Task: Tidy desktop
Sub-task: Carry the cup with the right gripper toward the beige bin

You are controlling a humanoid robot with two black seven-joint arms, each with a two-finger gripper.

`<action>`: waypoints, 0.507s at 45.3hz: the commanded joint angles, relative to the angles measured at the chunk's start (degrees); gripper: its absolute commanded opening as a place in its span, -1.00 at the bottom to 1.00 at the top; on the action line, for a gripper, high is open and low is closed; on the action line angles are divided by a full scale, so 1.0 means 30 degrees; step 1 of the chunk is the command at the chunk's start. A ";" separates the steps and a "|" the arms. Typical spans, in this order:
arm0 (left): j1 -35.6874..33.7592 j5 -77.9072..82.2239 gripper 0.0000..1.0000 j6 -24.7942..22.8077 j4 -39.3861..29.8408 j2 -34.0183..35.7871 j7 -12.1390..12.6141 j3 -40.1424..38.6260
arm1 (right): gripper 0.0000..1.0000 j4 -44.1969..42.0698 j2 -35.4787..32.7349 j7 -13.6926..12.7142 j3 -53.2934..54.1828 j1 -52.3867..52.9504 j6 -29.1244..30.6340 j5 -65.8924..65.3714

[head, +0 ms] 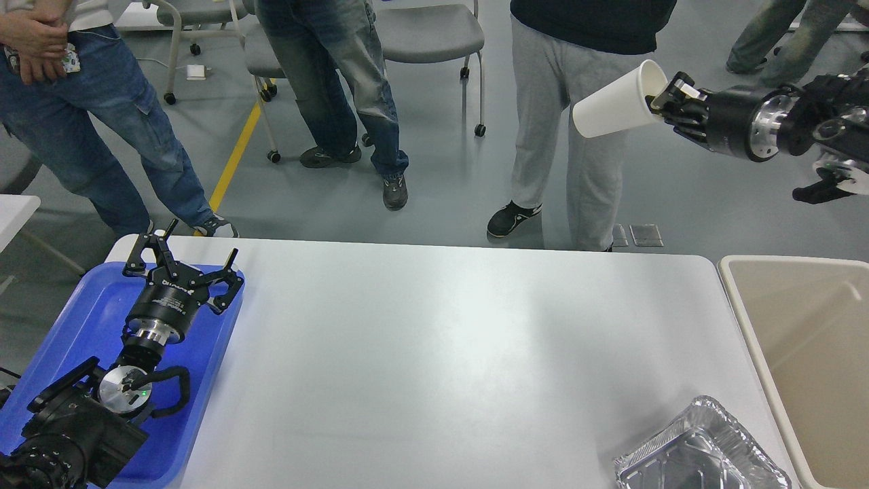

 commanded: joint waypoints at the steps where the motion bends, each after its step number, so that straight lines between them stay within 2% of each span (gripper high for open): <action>1: 0.0001 0.0000 1.00 0.0000 0.0000 0.0001 0.0001 0.0007 | -1.00 -0.0110 -0.0705 -0.0144 0.0352 -0.0092 -0.0924 0.0864; 14: 0.0001 0.0000 1.00 0.0000 0.0000 0.0001 0.0001 -0.0023 | -1.00 -0.1866 -0.1057 -0.0262 0.0293 -0.1995 -0.3942 0.3382; 23: 0.0001 0.0000 1.00 0.0000 0.0000 0.0001 0.0001 -0.0022 | -1.00 -0.4297 -0.0999 -0.0262 0.0264 -0.3987 -0.6373 0.7277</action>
